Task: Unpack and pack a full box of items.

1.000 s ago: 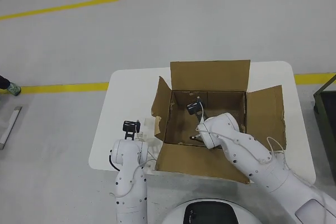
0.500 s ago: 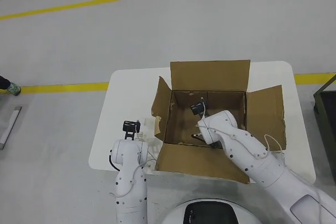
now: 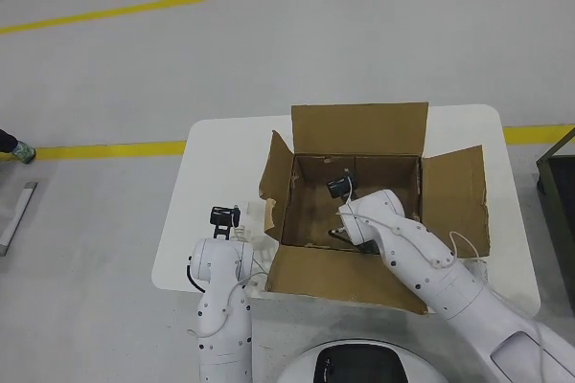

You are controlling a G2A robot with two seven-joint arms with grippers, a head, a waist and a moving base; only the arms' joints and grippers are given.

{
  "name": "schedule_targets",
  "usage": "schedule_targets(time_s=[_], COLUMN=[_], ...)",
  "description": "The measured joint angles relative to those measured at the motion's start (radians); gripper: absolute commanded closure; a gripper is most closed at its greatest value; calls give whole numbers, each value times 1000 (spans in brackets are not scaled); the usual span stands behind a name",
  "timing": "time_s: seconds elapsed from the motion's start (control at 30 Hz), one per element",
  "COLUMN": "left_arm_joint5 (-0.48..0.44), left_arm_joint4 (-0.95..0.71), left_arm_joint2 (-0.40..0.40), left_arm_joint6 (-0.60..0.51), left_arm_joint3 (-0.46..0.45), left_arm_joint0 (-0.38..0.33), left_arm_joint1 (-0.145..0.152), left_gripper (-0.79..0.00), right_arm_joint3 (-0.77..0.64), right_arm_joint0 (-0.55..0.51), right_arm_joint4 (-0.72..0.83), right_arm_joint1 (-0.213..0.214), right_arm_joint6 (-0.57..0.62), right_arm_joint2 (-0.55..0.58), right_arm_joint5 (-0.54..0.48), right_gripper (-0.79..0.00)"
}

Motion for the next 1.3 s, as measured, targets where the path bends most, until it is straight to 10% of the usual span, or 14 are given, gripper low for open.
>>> schedule_targets(time_s=[1.3], left_arm_joint5=[0], left_arm_joint4=[0], left_arm_joint2=[0], left_arm_joint6=[0], left_arm_joint3=[0], left_arm_joint0=[0], left_arm_joint1=[0], left_gripper=[-785], right_arm_joint3=[69], right_arm_joint0=[-24], right_arm_joint4=[-23], right_arm_joint1=[-48], right_arm_joint6=[-31], right_arm_joint2=[40], right_arm_joint5=[12], right_gripper=[-234])
